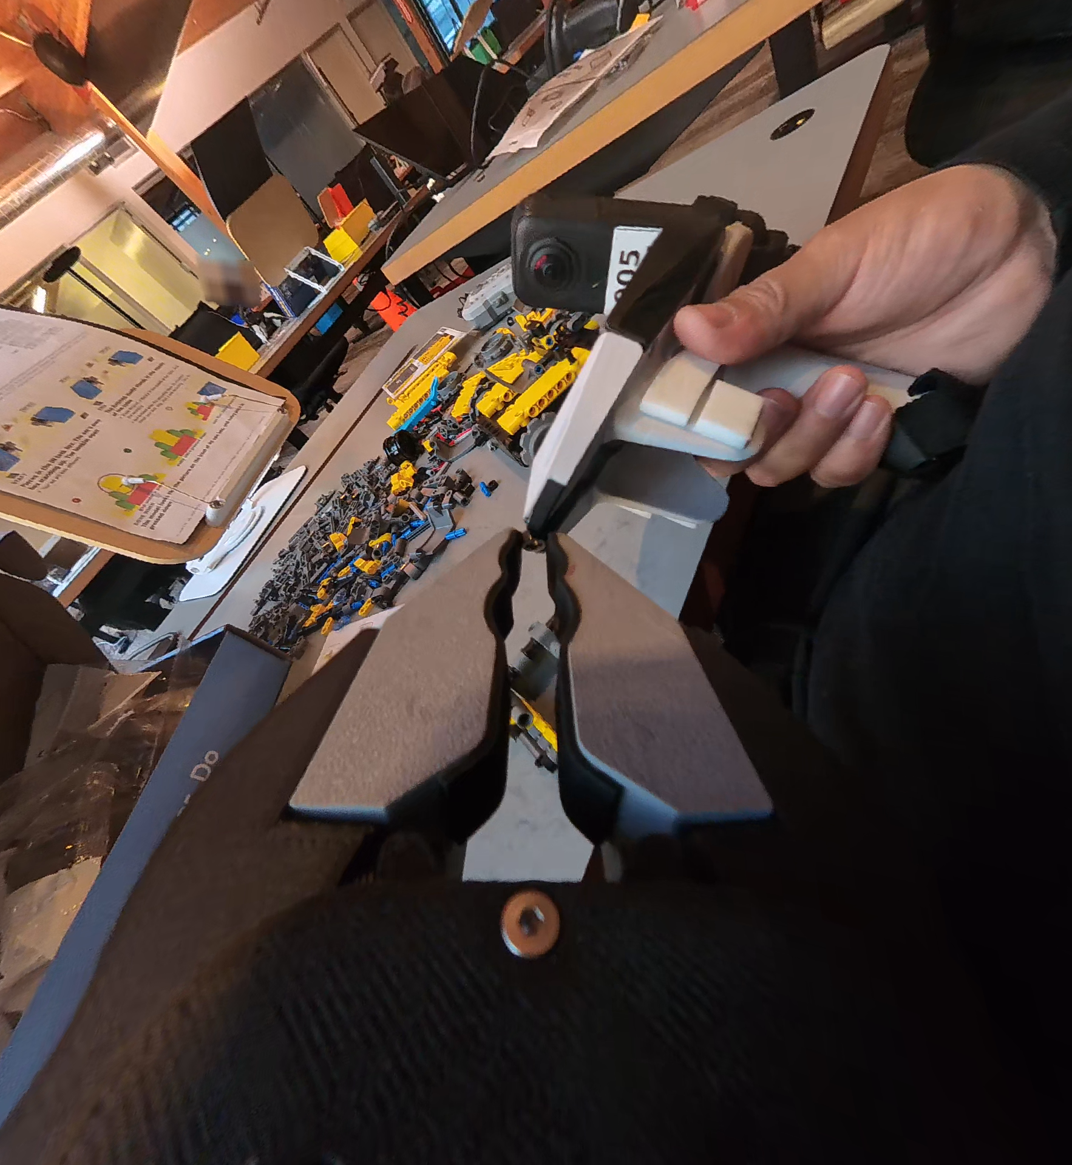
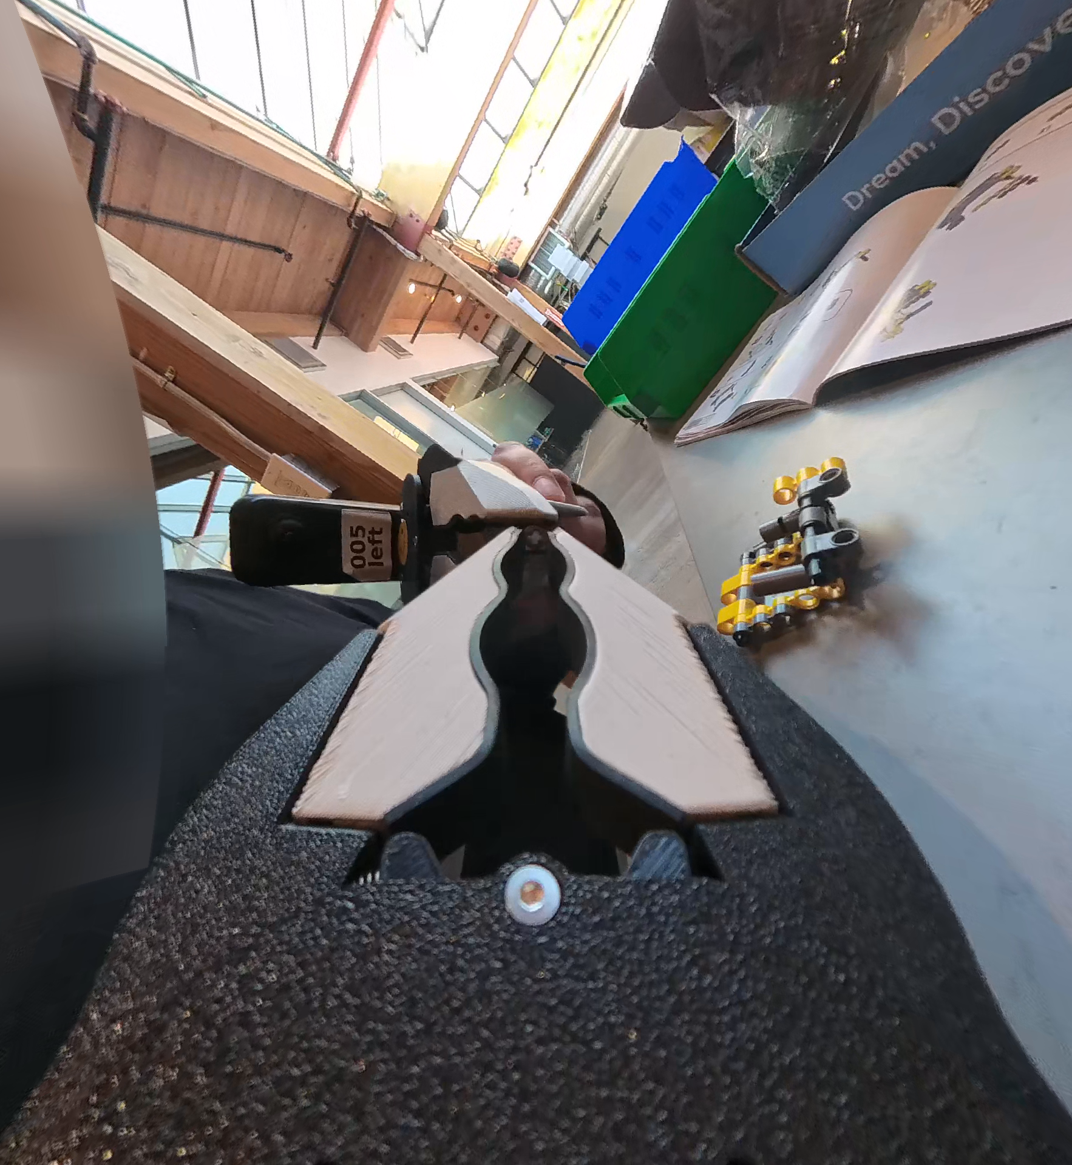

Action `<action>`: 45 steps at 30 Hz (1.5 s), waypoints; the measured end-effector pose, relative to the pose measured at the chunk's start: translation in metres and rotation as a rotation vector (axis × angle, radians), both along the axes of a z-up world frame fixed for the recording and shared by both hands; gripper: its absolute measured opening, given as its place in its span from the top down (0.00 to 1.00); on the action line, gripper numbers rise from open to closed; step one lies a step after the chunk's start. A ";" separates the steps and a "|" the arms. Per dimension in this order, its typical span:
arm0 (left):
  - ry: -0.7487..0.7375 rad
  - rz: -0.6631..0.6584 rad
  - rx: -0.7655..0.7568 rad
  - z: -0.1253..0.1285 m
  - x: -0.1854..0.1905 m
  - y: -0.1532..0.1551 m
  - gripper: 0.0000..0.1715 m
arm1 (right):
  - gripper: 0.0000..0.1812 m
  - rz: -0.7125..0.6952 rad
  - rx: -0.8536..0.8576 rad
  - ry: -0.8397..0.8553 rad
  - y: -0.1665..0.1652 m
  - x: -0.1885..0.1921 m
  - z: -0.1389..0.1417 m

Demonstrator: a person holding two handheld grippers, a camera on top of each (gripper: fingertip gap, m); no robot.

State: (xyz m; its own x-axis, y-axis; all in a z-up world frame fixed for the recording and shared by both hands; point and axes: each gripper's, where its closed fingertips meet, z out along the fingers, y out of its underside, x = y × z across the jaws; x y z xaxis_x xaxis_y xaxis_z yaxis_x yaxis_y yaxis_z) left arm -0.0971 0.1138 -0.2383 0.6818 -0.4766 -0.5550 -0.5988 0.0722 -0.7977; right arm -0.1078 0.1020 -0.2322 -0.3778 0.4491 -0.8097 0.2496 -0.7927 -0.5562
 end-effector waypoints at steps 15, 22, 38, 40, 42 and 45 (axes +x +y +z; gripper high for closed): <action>0.329 -0.300 -0.005 -0.012 0.009 -0.016 0.97 | 0.97 0.059 0.456 -0.079 -0.016 0.010 -0.012; 0.059 -0.278 -0.381 -0.041 -0.029 -0.020 0.86 | 0.97 -0.136 0.774 -0.104 -0.005 0.009 -0.037; 0.189 -0.404 -0.697 -0.085 -0.031 -0.011 0.88 | 0.97 -0.313 1.015 -0.192 0.002 0.001 -0.065; 0.168 -0.415 -0.729 -0.087 -0.027 -0.013 0.88 | 0.97 -0.312 1.012 -0.226 -0.001 0.004 -0.069; 0.123 -0.432 -0.752 -0.086 -0.021 -0.015 0.90 | 0.97 -0.325 1.023 -0.249 -0.002 0.007 -0.071; 0.085 -0.447 -0.779 -0.085 -0.019 -0.014 0.92 | 0.97 -0.336 1.038 -0.251 -0.005 0.012 -0.070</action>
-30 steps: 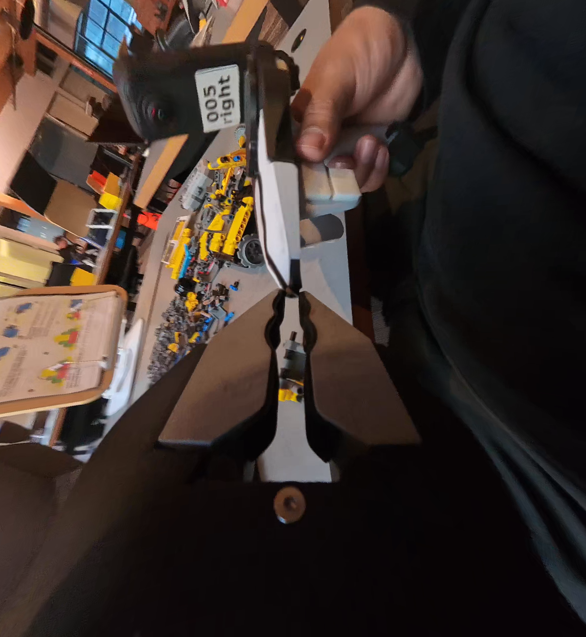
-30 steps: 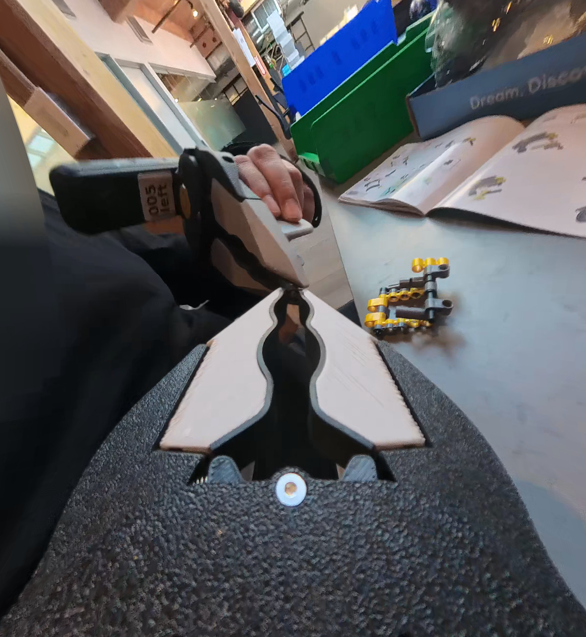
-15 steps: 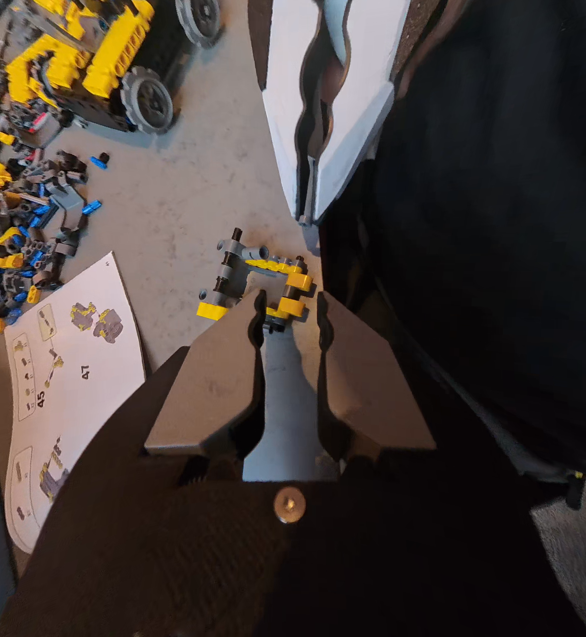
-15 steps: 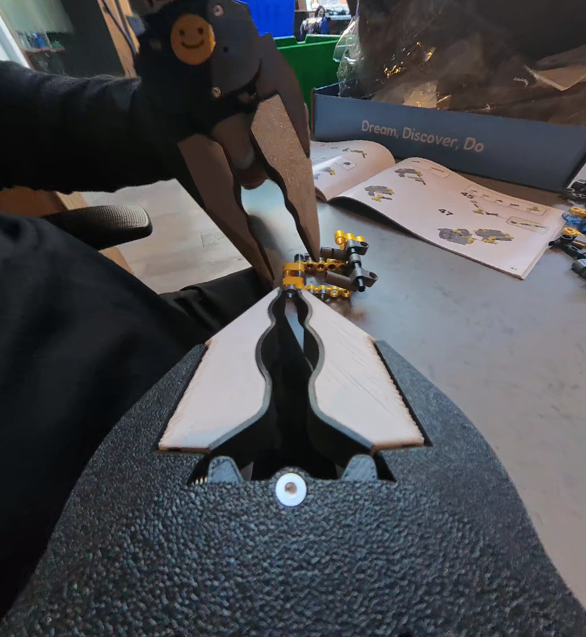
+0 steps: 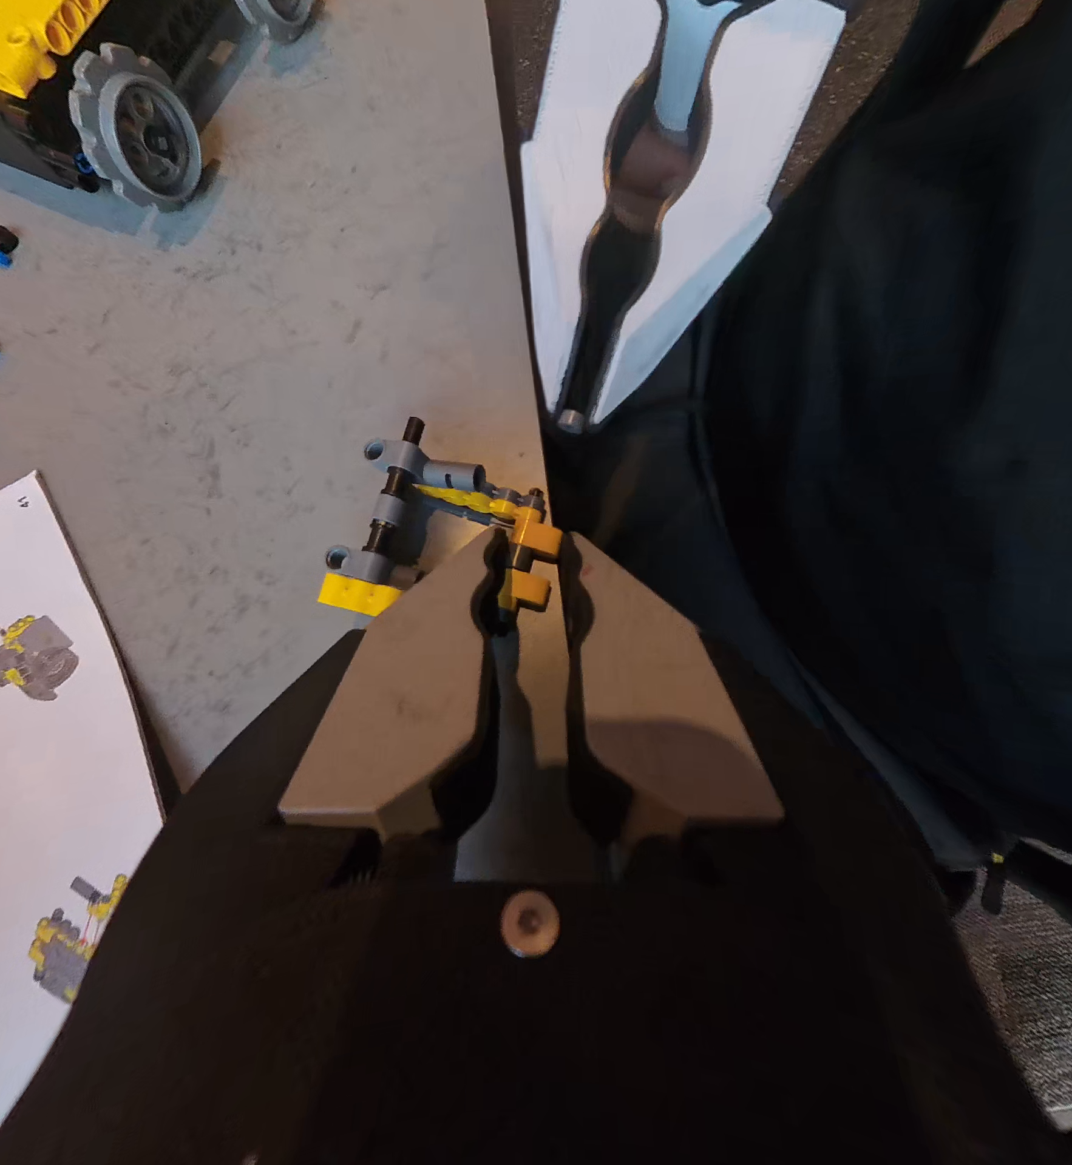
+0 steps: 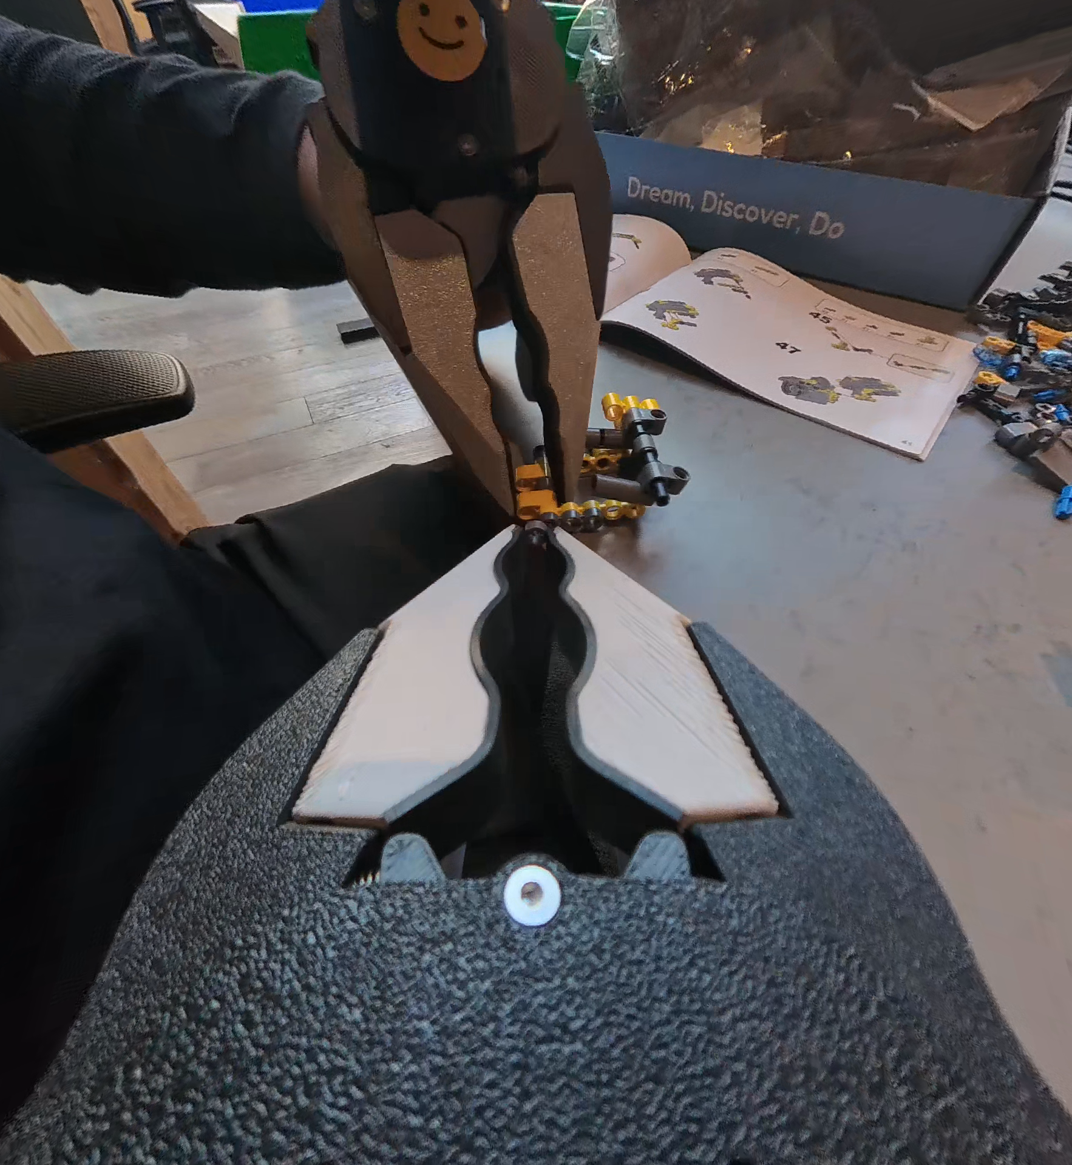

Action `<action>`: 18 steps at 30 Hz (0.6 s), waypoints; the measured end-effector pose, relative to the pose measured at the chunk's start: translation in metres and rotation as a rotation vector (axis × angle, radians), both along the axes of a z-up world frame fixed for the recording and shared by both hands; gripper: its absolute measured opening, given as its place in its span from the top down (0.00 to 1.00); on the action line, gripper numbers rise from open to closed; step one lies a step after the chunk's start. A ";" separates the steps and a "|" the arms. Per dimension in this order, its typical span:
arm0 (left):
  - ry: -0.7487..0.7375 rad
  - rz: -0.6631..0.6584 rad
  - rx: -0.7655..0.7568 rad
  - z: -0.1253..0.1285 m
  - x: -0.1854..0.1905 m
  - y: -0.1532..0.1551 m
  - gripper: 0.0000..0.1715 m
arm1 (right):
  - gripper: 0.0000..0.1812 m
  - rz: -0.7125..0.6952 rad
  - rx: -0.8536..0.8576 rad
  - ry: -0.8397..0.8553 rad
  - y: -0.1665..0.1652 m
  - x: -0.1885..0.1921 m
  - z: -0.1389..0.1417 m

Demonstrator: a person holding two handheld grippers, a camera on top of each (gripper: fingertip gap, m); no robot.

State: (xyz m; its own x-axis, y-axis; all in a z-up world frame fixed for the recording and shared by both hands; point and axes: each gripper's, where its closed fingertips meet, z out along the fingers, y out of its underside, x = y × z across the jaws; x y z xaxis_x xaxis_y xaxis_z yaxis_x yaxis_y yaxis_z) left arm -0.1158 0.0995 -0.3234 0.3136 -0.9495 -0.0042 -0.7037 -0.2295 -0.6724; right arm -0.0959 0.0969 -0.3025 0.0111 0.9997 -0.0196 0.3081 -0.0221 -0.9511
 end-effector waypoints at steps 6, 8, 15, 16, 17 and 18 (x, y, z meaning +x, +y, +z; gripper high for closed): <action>-0.014 -0.086 0.020 0.000 0.004 -0.005 0.92 | 0.97 -0.055 0.079 0.016 -0.004 0.004 -0.001; 0.000 -0.098 0.032 0.000 0.006 -0.006 0.91 | 0.97 -0.073 0.111 0.021 -0.006 0.002 -0.001; -0.023 -0.121 0.068 -0.001 0.009 -0.006 0.92 | 0.97 -0.162 0.116 0.061 -0.003 -0.002 -0.007; -0.034 -0.123 0.065 -0.001 0.008 -0.006 0.92 | 0.97 -0.170 0.118 0.068 -0.003 -0.001 -0.008; -0.041 -0.131 0.074 -0.001 0.008 -0.006 0.92 | 0.97 -0.180 0.123 0.075 -0.003 0.001 -0.008; -0.043 -0.141 0.083 -0.001 0.007 -0.006 0.92 | 0.97 -0.192 0.128 0.083 -0.003 0.003 -0.008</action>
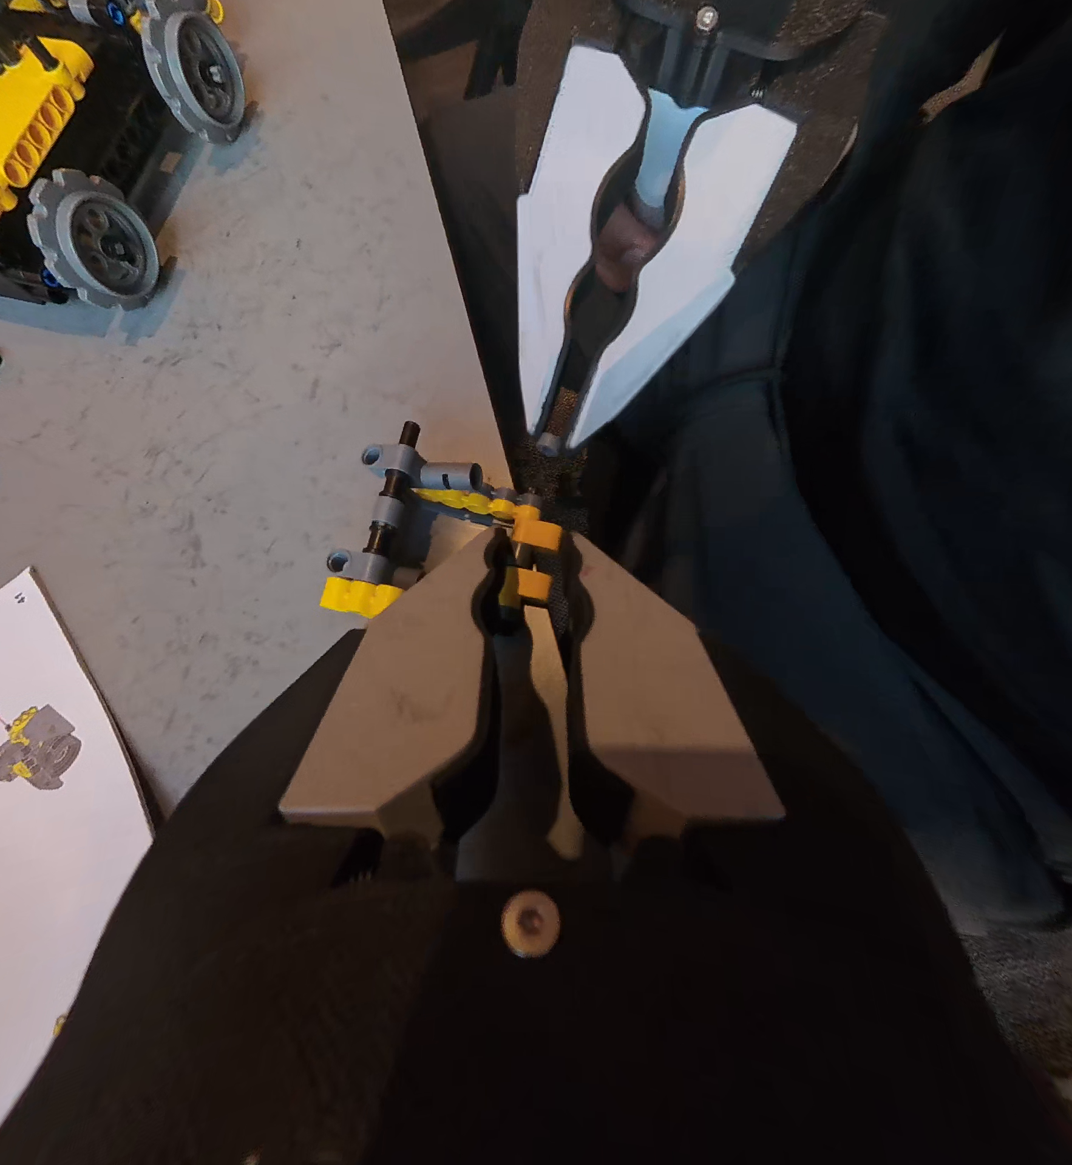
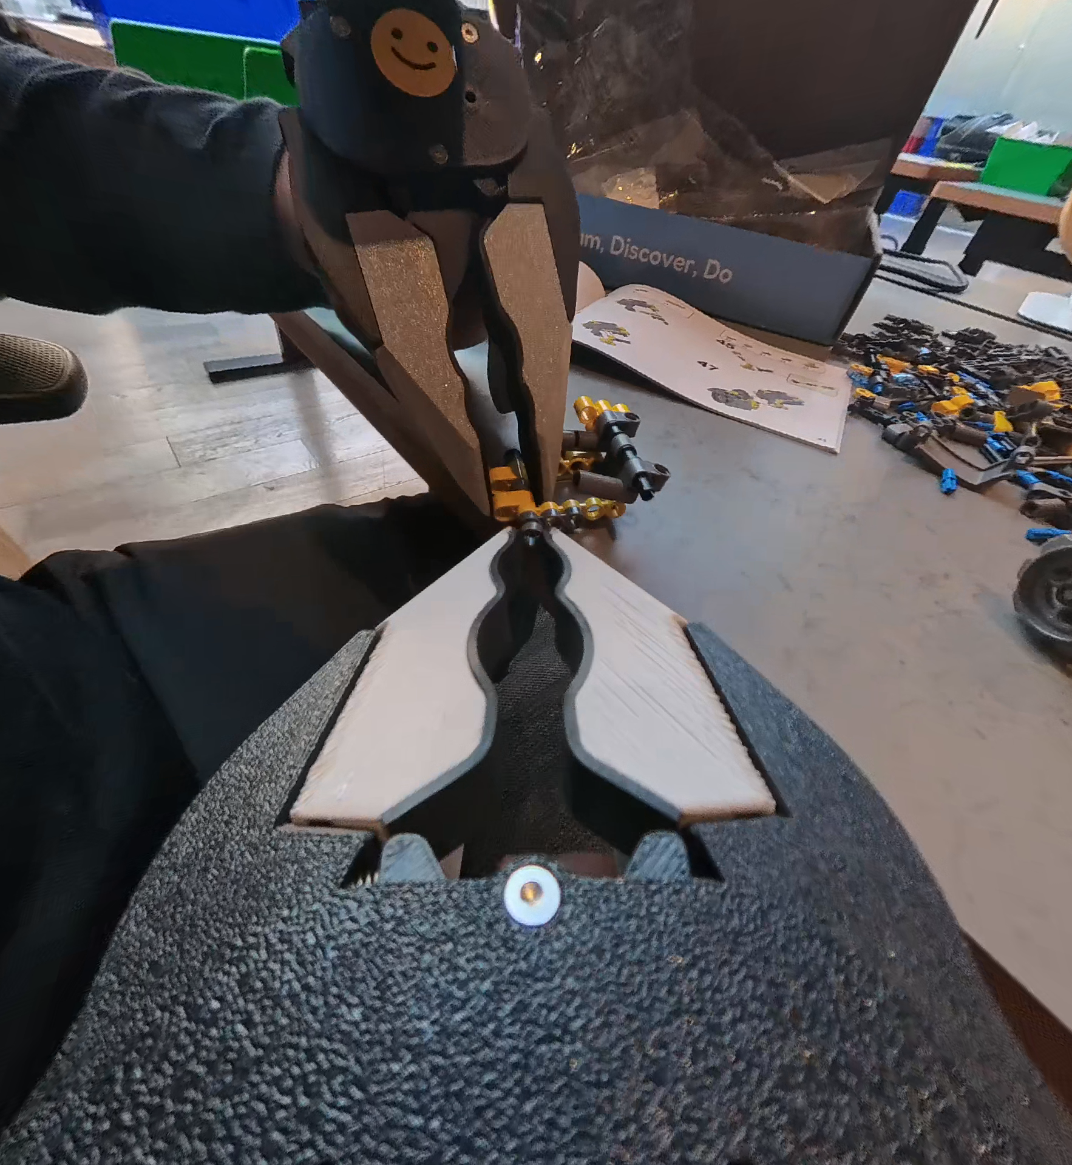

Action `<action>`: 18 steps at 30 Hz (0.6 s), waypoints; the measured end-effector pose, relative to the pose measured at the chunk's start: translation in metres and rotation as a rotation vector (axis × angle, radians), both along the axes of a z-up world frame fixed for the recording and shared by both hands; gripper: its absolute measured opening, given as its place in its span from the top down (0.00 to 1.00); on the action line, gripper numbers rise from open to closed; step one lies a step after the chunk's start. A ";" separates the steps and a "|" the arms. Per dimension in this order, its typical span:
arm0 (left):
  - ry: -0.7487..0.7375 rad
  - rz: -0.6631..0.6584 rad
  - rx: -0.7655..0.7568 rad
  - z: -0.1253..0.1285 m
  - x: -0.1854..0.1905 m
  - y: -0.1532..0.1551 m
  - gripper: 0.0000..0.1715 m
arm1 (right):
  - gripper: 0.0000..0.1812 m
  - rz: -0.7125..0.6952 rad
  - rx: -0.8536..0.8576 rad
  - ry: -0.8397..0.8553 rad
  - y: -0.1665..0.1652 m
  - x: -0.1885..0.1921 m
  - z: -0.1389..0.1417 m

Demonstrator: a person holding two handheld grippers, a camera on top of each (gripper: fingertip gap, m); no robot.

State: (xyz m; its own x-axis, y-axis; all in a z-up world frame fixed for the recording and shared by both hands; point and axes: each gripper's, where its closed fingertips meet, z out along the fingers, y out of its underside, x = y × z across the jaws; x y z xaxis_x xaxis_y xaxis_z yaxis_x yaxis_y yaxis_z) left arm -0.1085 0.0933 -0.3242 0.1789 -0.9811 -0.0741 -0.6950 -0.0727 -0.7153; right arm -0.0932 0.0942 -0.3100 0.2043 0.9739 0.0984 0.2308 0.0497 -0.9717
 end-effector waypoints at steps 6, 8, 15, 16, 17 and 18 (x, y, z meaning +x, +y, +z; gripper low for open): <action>-0.007 -0.092 -0.021 0.000 -0.005 0.000 0.92 | 0.97 -0.024 0.055 0.024 -0.003 -0.002 -0.002; -0.009 -0.123 -0.030 0.000 -0.006 0.000 0.92 | 0.97 -0.048 0.078 0.028 0.000 -0.004 -0.003; -0.018 -0.176 -0.053 0.000 -0.006 -0.003 0.92 | 0.97 -0.085 0.078 0.061 -0.003 -0.005 -0.006; -0.018 -0.182 -0.056 0.001 -0.006 -0.003 0.92 | 0.97 -0.083 0.068 0.063 -0.004 -0.005 -0.007; -0.019 -0.189 -0.059 0.001 -0.006 -0.003 0.92 | 0.97 -0.082 0.064 0.063 -0.005 -0.006 -0.008; -0.020 -0.192 -0.063 0.001 -0.006 -0.003 0.92 | 0.97 -0.082 0.060 0.069 -0.005 -0.007 -0.009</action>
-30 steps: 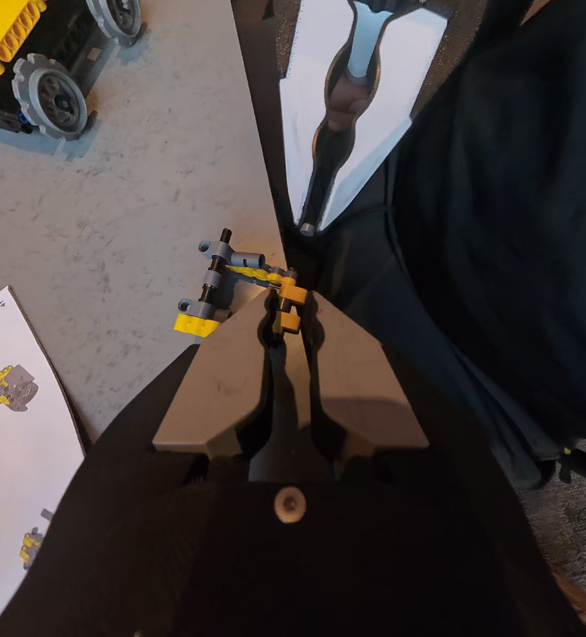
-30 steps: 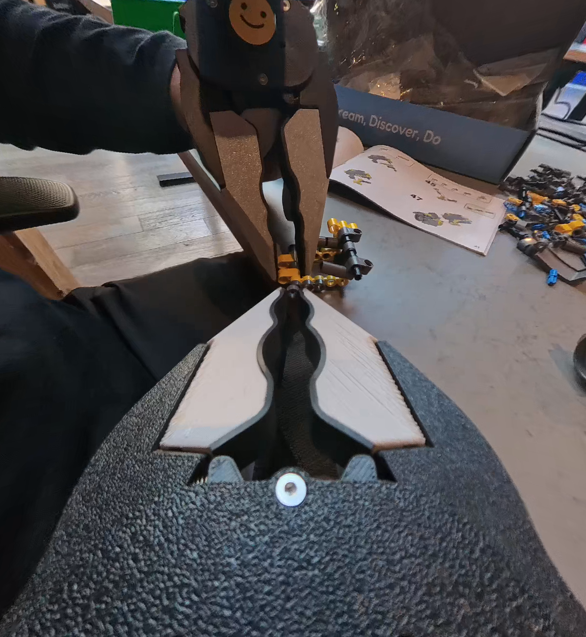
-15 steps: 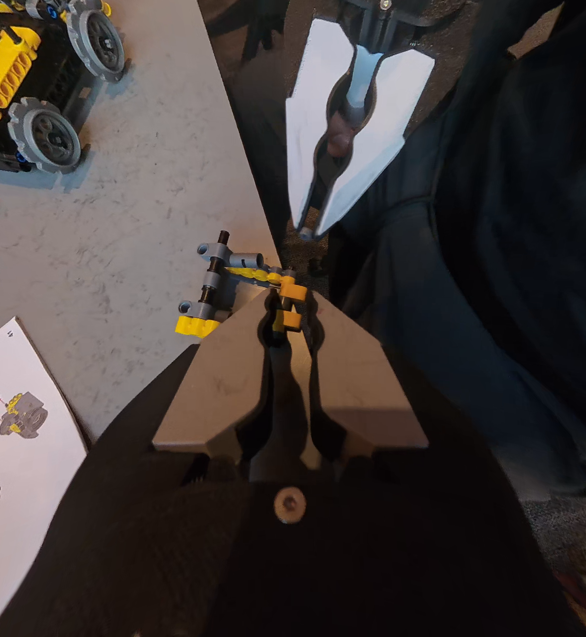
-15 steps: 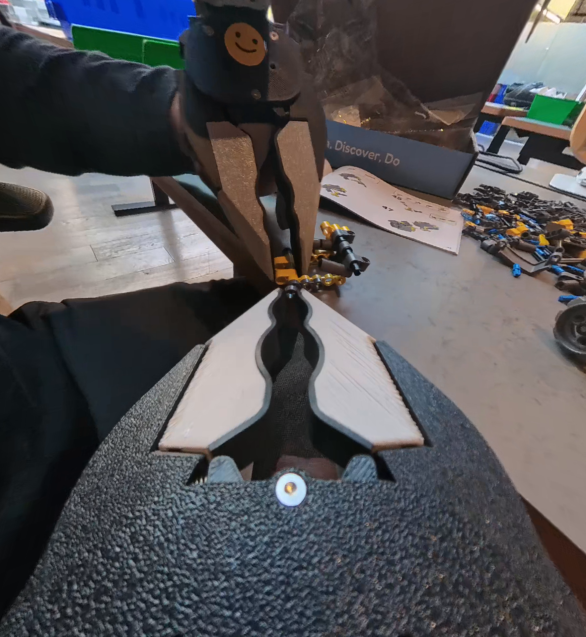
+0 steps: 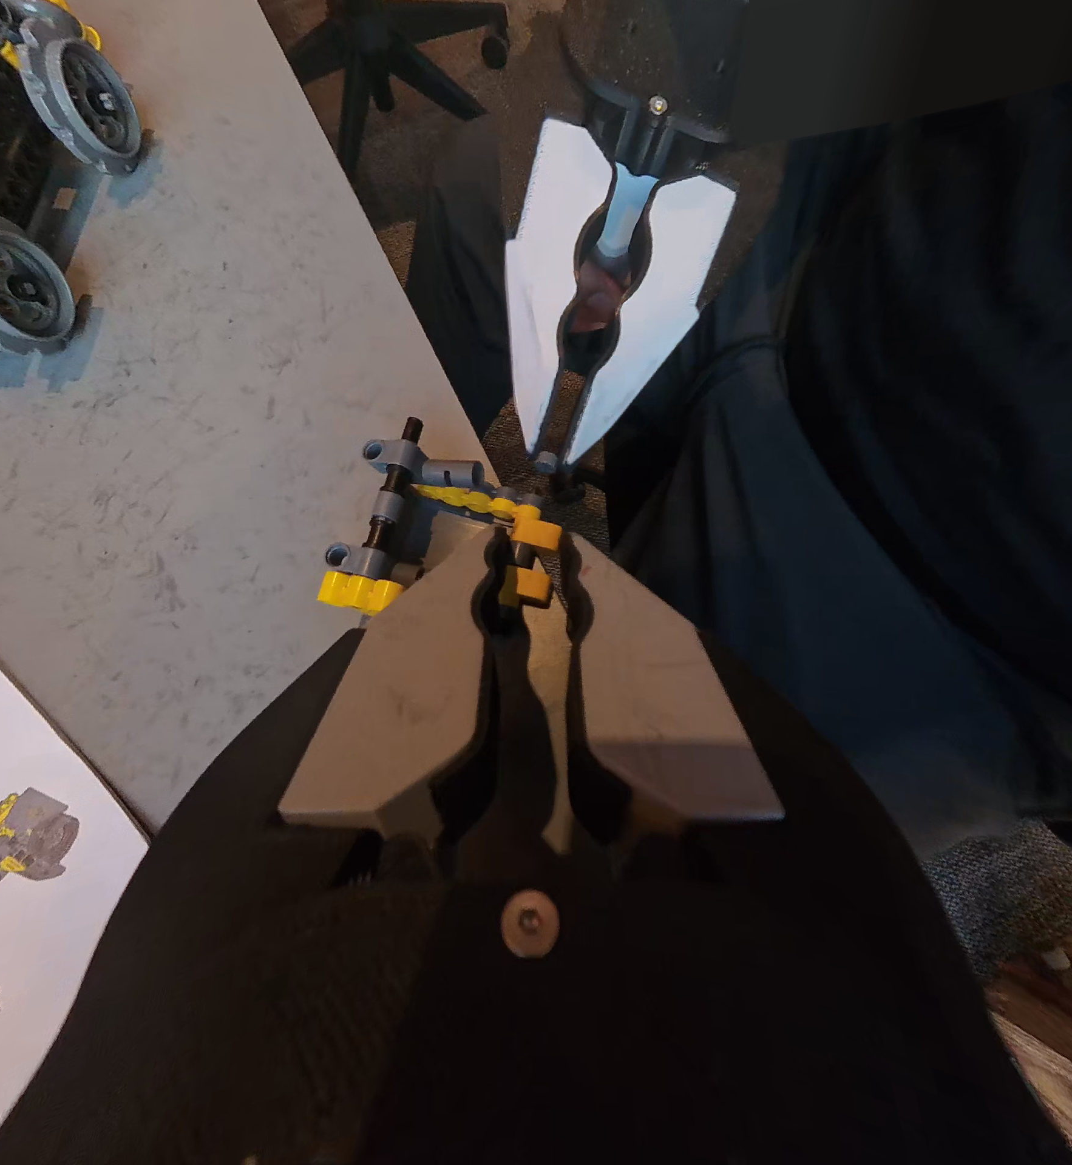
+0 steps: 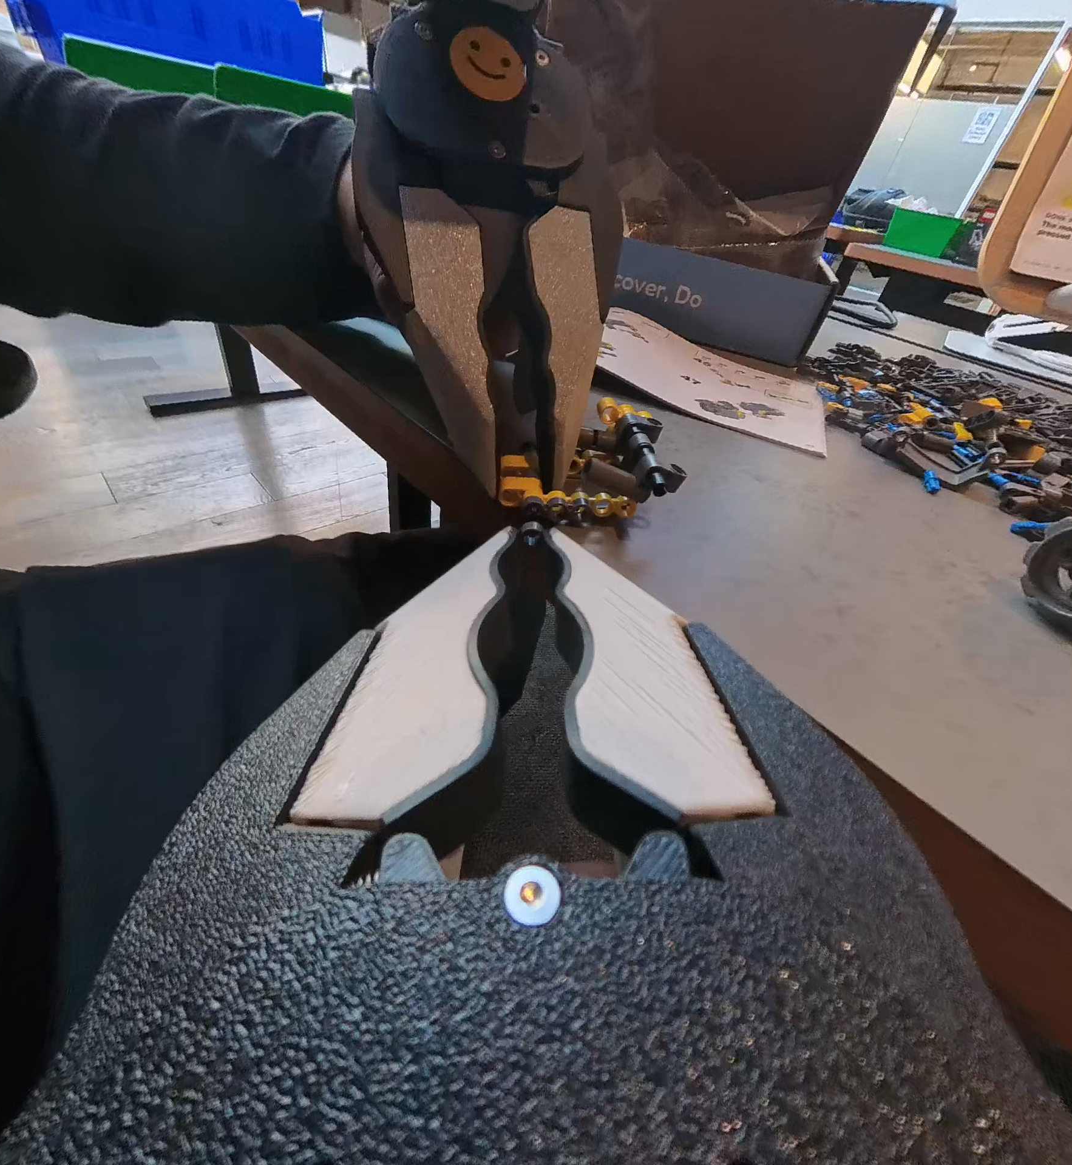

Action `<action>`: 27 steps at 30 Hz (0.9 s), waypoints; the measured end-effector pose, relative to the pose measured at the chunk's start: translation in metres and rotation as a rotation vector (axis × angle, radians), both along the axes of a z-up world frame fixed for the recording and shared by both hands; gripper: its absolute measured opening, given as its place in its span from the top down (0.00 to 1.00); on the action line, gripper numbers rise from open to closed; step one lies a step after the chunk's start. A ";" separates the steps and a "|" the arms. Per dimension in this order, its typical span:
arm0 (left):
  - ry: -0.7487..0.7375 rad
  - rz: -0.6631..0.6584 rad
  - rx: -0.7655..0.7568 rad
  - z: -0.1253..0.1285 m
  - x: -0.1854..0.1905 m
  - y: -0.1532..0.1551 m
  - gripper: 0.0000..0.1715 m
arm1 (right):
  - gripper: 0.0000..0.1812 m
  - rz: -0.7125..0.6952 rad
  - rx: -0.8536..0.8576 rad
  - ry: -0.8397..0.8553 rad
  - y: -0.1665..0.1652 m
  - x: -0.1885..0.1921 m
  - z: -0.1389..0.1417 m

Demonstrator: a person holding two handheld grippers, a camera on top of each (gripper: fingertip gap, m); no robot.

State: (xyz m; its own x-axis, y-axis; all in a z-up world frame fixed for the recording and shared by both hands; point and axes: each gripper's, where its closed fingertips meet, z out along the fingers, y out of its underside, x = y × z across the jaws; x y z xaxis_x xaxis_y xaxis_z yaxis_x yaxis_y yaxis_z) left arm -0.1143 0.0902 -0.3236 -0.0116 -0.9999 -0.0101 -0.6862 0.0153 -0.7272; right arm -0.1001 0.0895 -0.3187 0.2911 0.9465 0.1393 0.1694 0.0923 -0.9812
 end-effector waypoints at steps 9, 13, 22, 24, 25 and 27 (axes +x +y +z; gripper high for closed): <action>-0.003 0.015 -0.014 0.000 0.000 0.003 0.92 | 0.97 0.145 -0.226 0.236 -0.008 -0.002 0.021; -0.011 0.013 -0.053 0.001 0.000 0.003 0.92 | 0.97 0.173 -0.313 0.299 -0.004 0.002 0.017; -0.015 0.008 -0.085 0.002 -0.001 0.002 0.92 | 0.97 0.133 -0.300 0.274 0.000 -0.001 0.006; -0.017 0.008 -0.093 0.002 -0.001 0.002 0.92 | 0.97 0.116 -0.296 0.260 0.003 -0.002 0.004; -0.018 0.008 -0.097 0.002 -0.001 0.002 0.92 | 0.97 0.108 -0.290 0.254 0.004 -0.003 0.004; -0.018 0.010 -0.103 0.002 -0.001 0.003 0.92 | 0.97 0.097 -0.265 0.241 0.004 -0.004 0.005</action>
State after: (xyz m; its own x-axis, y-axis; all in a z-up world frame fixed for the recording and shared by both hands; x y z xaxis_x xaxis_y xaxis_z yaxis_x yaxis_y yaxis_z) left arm -0.1151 0.0927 -0.3214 -0.0019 -0.9957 0.0923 -0.6725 -0.0670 -0.7371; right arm -0.1042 0.0937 -0.3137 0.1928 0.9653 -0.1764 -0.0665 -0.1665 -0.9838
